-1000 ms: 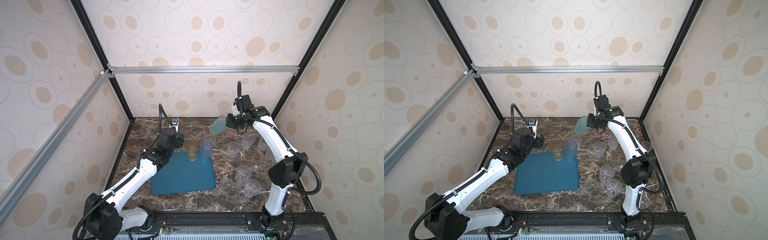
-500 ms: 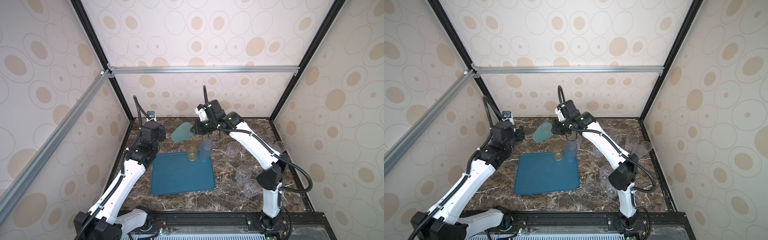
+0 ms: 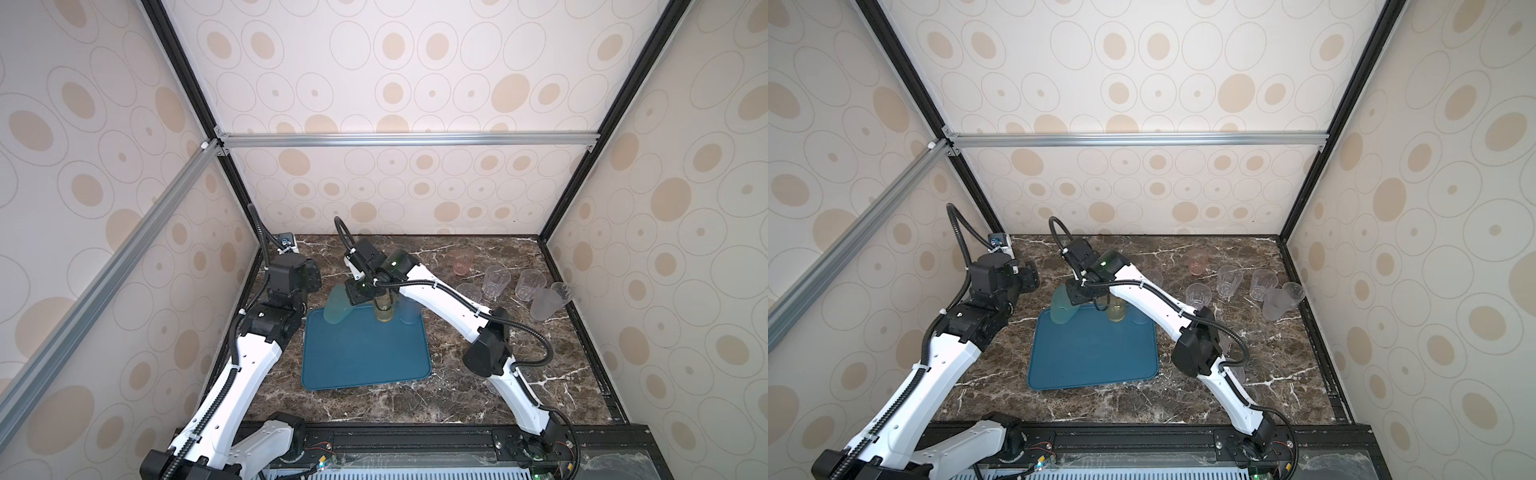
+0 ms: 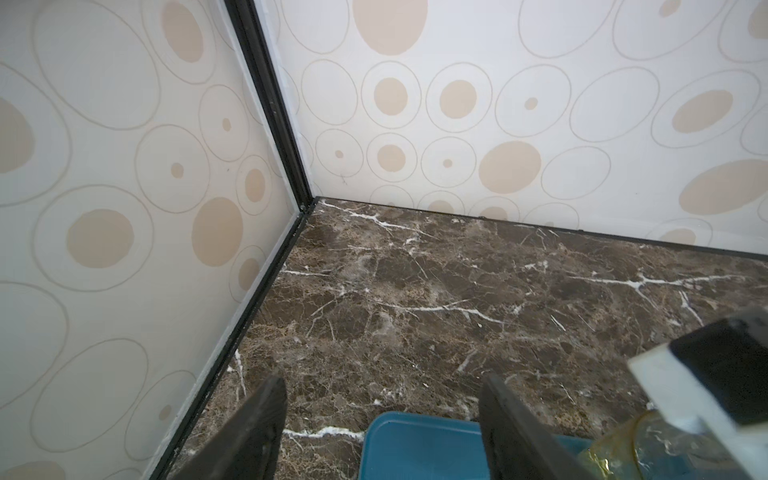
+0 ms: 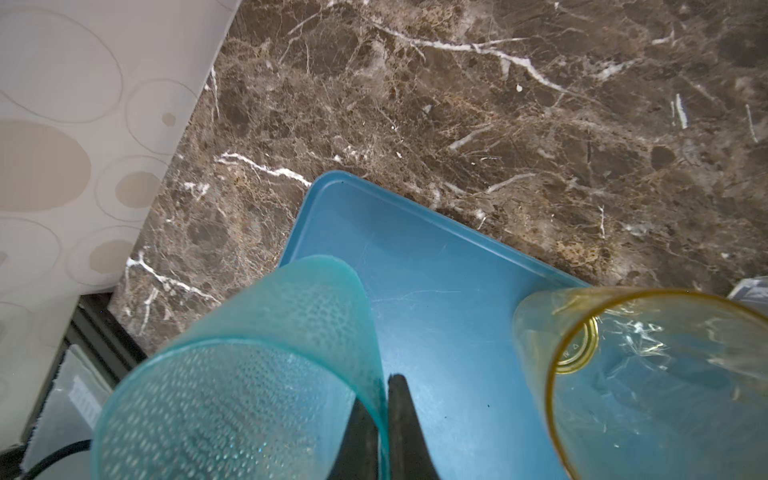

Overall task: Place the glasses into the tray
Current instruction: 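Carry the teal dotted cup over the tray and lower it with the right gripper, then grasp the teal cup with the left gripper while the right gripper releases and rises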

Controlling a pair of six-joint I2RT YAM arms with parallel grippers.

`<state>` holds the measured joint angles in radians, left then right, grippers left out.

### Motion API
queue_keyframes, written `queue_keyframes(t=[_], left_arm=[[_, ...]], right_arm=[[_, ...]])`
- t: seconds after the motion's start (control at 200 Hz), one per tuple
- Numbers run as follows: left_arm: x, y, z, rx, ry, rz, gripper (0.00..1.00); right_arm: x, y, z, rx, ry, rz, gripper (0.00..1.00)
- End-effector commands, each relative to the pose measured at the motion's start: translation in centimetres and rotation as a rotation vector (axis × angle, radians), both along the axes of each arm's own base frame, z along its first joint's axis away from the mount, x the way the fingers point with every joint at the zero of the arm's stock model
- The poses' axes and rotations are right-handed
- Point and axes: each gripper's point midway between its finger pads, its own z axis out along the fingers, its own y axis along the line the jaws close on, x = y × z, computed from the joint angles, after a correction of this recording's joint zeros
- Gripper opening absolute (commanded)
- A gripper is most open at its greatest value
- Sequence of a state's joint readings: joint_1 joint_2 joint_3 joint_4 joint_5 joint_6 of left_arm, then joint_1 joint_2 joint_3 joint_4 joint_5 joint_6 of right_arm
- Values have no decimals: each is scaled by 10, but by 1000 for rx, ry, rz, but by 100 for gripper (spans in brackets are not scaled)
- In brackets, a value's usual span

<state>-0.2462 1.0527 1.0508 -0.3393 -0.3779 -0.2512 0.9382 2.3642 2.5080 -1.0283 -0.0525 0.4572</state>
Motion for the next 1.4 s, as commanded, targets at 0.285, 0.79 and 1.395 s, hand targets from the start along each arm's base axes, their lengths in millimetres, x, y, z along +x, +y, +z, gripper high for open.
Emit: queue_keyframes(t=[0.285,0.79,1.395], left_arm=[[-6,-13,-35,-100,108,-67,66],[-31,-23,-82,-174,292,-142,58],[-26,-55,-157,-296,462,-257,48]], right_arm=[[-6,-2,-43,-184,-52,66,11],[-10,2,-37,-156,-40,76,27],[15,-58,78,-4,-172,-80,30]])
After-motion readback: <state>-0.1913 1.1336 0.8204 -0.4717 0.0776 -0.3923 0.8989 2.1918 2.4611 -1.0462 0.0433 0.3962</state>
